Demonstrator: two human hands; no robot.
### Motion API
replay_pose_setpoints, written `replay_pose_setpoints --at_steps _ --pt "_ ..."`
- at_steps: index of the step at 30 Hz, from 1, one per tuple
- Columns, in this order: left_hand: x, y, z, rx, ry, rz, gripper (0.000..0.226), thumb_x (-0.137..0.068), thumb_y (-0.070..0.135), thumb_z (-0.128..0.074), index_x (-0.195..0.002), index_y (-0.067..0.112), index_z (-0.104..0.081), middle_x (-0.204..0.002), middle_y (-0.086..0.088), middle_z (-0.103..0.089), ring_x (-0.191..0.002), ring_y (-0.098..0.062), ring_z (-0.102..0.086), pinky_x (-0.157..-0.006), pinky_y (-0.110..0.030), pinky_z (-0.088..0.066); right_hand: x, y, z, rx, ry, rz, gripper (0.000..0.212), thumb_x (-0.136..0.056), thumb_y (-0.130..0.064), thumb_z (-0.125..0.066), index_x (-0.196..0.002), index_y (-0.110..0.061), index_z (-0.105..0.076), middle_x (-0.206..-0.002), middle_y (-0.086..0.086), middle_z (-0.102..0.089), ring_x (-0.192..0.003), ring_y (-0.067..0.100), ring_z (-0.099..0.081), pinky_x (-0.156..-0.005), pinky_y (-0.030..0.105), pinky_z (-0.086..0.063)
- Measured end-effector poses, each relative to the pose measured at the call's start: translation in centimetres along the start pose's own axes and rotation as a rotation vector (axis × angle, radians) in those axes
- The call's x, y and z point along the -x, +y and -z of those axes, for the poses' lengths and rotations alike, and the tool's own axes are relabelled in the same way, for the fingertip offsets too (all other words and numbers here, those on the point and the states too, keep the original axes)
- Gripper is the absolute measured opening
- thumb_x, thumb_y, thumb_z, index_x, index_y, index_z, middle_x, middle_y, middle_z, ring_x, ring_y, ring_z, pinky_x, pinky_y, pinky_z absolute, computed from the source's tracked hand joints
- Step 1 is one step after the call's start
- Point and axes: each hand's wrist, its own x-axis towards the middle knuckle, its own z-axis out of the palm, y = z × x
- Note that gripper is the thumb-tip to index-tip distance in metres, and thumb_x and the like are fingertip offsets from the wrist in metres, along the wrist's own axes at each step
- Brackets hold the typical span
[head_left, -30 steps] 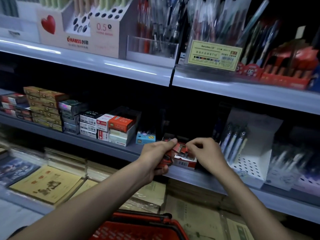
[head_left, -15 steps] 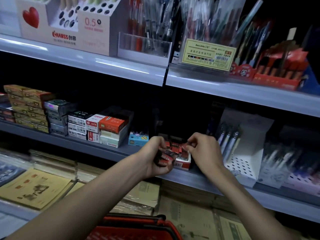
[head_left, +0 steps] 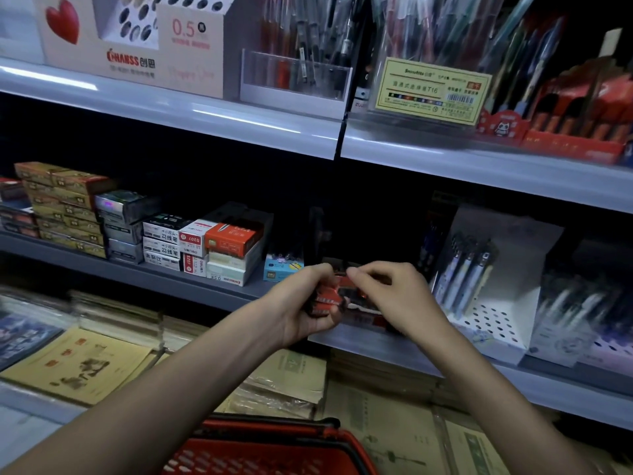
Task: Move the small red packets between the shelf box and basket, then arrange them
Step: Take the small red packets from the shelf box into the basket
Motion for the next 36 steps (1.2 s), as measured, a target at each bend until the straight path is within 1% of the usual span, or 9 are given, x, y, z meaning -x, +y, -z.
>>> replay_pose_setpoints --at_steps 4,8,13,17,23,28,32,34,36 --pt "0.3 0.5 0.2 -0.093 0.002 -0.063 0.006 -0.092 0.006 -0.062 -0.096 0.007 -0.065 -0.071 -0.007 -0.062 -0.055 -0.013 -0.058 -0.039 -0.019 -0.045 -0.5 -1.2 -0.6 -0.323 -0.116 -0.180 0.028 -0.087 -0.017 -0.079 -0.112 -0.006 -0.072 -0.079 0.008 -0.075 -0.061 0.010 -0.066 -0.050 0.021 -0.050" --pt "0.4 1.3 1.0 -0.163 0.069 -0.075 0.019 -0.092 0.011 -0.069 -0.109 0.003 -0.070 -0.082 -0.012 -0.067 -0.064 -0.015 -0.060 -0.039 -0.019 -0.047 -1.1 -1.7 -0.4 -0.443 -0.117 -0.194 0.027 -0.086 -0.002 -0.077 -0.112 -0.003 -0.072 -0.082 0.012 -0.074 -0.056 0.009 -0.064 -0.049 0.017 -0.050" --pt "0.9 2.7 3.1 0.026 0.110 0.008 0.015 -0.087 0.010 -0.048 -0.097 0.001 -0.055 -0.085 -0.017 -0.058 -0.072 -0.024 -0.057 -0.041 -0.025 -0.050 -2.6 -0.6 -1.3 0.044 -0.017 -0.071 0.028 -0.083 0.002 -0.074 -0.101 -0.019 -0.072 -0.074 -0.005 -0.069 -0.055 0.001 -0.064 -0.051 0.011 -0.045" --pt "1.3 2.8 4.9 0.055 0.163 -0.020 0.032 -0.088 0.002 -0.043 -0.119 0.001 -0.049 -0.101 -0.023 -0.053 -0.073 -0.027 -0.056 -0.042 -0.029 -0.055 -3.1 -0.3 -2.1 0.299 -0.127 0.077 0.023 -0.080 -0.004 -0.078 -0.092 -0.023 -0.077 -0.073 -0.015 -0.061 -0.064 0.001 -0.059 -0.059 0.013 -0.042" --pt "1.7 2.9 6.0 0.074 0.166 -0.008 0.021 -0.097 -0.002 -0.053 -0.117 -0.006 -0.053 -0.108 -0.026 -0.058 -0.078 -0.028 -0.060 -0.043 -0.028 -0.055 -3.3 0.4 -3.6 0.383 -0.198 0.192 0.016 -0.083 -0.008 -0.080 -0.093 -0.020 -0.080 -0.079 -0.013 -0.067 -0.059 -0.006 -0.055 -0.063 0.015 -0.048" --pt "1.5 2.1 6.0 -0.005 0.164 -0.045 0.026 -0.095 0.003 -0.065 -0.120 -0.001 -0.060 -0.083 -0.019 -0.067 -0.065 -0.020 -0.064 -0.043 -0.024 -0.053 -3.9 1.1 -3.3 0.404 -0.332 0.166 0.020 -0.090 -0.007 -0.073 -0.094 -0.024 -0.083 -0.090 -0.008 -0.074 -0.071 0.004 -0.069 -0.073 0.029 -0.061" --pt "1.2 1.5 5.3 -0.042 0.116 -0.084 0.022 -0.089 0.003 -0.074 -0.111 0.004 -0.068 -0.076 -0.014 -0.069 -0.056 -0.014 -0.064 -0.045 -0.020 -0.053 -3.4 -0.5 -2.9 0.095 -0.150 0.142 0.015 -0.094 -0.018 -0.070 -0.102 -0.026 -0.080 -0.085 -0.009 -0.075 -0.071 0.002 -0.067 -0.066 0.022 -0.052" --pt "1.2 1.4 4.6 -0.052 0.085 -0.103 0.026 -0.087 0.004 -0.077 -0.112 0.005 -0.070 -0.077 -0.011 -0.070 -0.053 -0.011 -0.063 -0.045 -0.018 -0.051 -2.7 -1.7 -2.7 -0.229 -0.217 -0.001 0.011 -0.093 -0.021 -0.072 -0.101 -0.017 -0.079 -0.082 0.007 -0.077 -0.067 0.011 -0.068 -0.058 0.027 -0.048" --pt "1.3 1.4 4.0 -0.056 0.071 -0.114 0.029 -0.088 0.006 -0.076 -0.116 0.006 -0.071 -0.078 -0.010 -0.069 -0.048 -0.008 -0.061 -0.042 -0.017 -0.050 -2.2 -2.2 -2.4 -0.339 -0.303 -0.077 0.011 -0.091 -0.015 -0.075 -0.100 -0.010 -0.078 -0.084 0.016 -0.077 -0.064 0.016 -0.066 -0.059 0.031 -0.047"
